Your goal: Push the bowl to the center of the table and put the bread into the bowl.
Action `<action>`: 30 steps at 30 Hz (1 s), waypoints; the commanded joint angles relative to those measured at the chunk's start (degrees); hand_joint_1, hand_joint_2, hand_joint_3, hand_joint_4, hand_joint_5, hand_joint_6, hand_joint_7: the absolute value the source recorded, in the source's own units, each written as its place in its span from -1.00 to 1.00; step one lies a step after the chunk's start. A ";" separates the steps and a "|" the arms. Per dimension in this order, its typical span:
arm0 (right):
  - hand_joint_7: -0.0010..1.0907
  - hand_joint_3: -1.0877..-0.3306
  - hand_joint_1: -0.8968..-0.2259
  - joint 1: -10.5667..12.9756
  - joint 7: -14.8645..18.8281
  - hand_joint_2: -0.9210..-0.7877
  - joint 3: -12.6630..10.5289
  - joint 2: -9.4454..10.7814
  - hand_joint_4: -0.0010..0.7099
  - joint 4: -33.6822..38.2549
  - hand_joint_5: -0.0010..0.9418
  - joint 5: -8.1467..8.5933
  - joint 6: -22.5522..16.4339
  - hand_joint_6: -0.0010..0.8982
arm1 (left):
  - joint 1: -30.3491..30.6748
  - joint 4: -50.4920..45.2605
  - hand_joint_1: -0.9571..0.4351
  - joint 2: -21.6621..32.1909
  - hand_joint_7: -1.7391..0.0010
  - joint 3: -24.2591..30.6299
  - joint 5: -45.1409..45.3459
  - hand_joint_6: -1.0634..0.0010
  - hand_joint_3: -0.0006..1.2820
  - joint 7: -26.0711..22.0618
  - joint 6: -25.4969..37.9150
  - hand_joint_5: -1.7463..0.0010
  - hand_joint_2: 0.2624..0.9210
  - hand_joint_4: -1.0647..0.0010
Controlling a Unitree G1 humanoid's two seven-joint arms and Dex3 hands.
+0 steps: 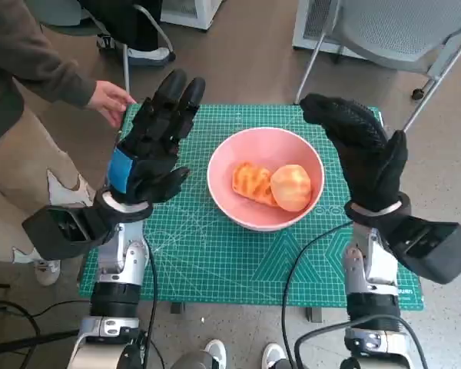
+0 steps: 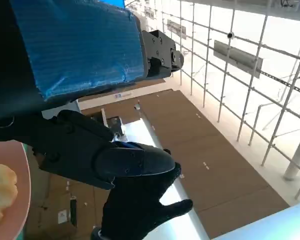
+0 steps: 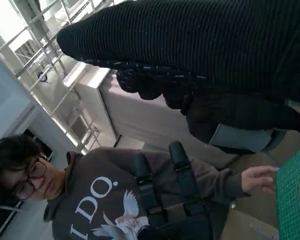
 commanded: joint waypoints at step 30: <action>-0.06 -0.16 -0.34 -3.97 -0.04 -1.00 -0.28 -1.50 -0.40 2.44 -1.00 -0.63 -0.05 -0.88 | -2.32 3.79 -0.57 -4.02 0.95 3.23 -3.12 0.70 -0.57 -2.11 -1.04 1.00 1.00 0.98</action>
